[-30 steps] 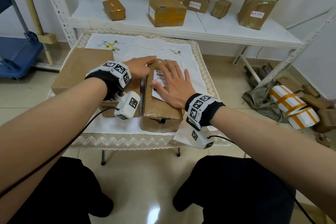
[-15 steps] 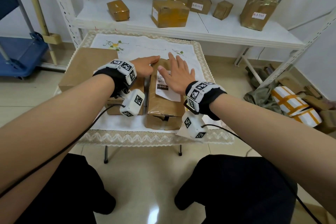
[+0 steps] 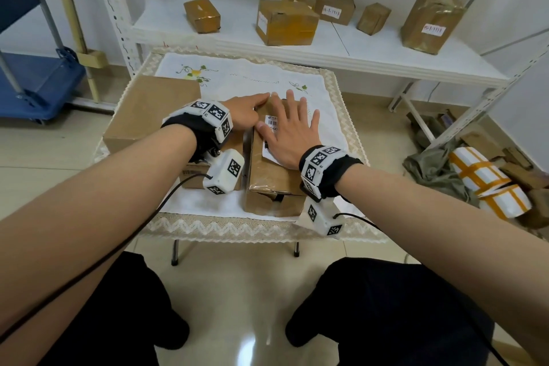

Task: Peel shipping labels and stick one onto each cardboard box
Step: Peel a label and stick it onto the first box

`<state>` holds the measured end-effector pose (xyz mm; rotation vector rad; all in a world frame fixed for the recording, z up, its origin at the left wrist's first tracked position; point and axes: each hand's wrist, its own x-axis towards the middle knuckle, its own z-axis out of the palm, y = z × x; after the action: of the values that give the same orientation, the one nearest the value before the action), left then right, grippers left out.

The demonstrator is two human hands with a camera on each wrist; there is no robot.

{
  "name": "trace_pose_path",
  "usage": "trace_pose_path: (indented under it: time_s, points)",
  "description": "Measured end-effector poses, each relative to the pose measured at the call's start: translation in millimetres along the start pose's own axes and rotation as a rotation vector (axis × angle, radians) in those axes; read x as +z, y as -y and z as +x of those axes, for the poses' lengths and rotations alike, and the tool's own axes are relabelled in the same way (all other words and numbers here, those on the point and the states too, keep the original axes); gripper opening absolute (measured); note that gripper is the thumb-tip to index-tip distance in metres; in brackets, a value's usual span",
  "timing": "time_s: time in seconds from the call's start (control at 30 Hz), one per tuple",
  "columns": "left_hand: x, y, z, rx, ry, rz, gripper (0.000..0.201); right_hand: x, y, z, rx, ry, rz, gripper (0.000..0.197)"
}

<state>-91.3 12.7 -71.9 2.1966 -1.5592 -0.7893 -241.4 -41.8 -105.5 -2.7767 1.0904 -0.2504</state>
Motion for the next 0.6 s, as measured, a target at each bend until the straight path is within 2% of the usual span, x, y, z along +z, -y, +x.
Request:
trace_pose_path:
  time_s: [0.17, 0.3, 0.37, 0.47, 0.5, 0.6]
  points:
    - [-1, 2, 1, 0.063, 0.004, -0.009, 0.075, 4, 3, -2, -0.014, -0.007, 0.009, 0.075]
    - [-2, -2, 0, 0.047, -0.023, -0.019, 0.074, 4, 7, -8, -0.053, -0.008, -0.024, 0.077]
    - [0, -4, 1, 0.030, -0.037, -0.049, 0.065, 2, 8, -9, -0.064, -0.014, -0.027, 0.077]
    - [0, -11, 0, 0.045, -0.024, -0.134, 0.039, 2, 9, -9, -0.068, -0.022, -0.033, 0.079]
    - [0, -10, 1, 0.060, -0.021, -0.161, 0.038, 2, 10, -9, -0.068, -0.020, -0.034, 0.080]
    - [0, -5, 4, 0.045, -0.028, -0.243, 0.055, 4, 11, -10, -0.078, -0.010, -0.030, 0.083]
